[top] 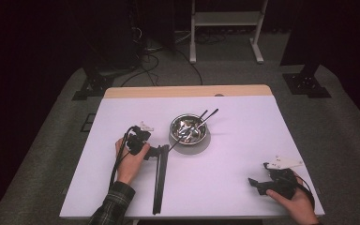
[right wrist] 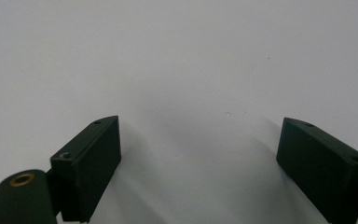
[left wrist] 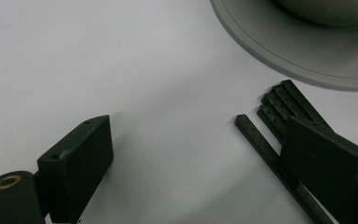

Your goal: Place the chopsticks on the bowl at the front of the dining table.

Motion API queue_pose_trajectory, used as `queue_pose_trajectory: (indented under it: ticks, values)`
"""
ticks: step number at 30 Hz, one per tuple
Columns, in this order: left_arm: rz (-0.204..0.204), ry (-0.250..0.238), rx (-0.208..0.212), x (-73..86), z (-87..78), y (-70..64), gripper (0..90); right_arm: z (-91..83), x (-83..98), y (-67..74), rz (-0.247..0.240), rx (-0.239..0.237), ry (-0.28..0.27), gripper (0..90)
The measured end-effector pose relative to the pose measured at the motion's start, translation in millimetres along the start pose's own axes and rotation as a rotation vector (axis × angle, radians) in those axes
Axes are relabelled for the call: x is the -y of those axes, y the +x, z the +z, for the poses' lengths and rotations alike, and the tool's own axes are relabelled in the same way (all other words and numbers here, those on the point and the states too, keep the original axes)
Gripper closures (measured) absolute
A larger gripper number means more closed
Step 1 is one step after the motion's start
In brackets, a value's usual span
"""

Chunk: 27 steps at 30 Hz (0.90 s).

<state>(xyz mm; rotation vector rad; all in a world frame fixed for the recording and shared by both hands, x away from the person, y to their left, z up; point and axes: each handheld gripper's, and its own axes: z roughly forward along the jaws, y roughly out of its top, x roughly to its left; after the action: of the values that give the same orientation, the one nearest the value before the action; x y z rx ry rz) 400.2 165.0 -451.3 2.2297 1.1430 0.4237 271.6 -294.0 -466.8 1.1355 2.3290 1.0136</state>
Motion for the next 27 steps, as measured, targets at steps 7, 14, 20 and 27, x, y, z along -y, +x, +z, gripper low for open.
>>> queue_pose_trajectory:
  ticks: [7,14,20,27]
  values:
    - [0.007,-0.007,0.004,4.7,-3.3,-2.4,8.5,0.0,0.0,0.0,0.000,0.001,0.000,12.0]
    - [0.013,-0.012,0.007,10.1,-7.2,-6.2,8.5,0.0,0.0,0.1,0.000,0.001,0.000,12.0]
    - [0.015,-0.018,0.011,16.4,-11.8,-10.5,8.5,0.0,0.1,0.1,-0.001,0.001,-0.001,12.0]
    - [0.027,-0.021,0.015,24.0,-17.7,-16.1,8.5,0.0,0.1,0.1,-0.002,0.001,-0.001,12.0]
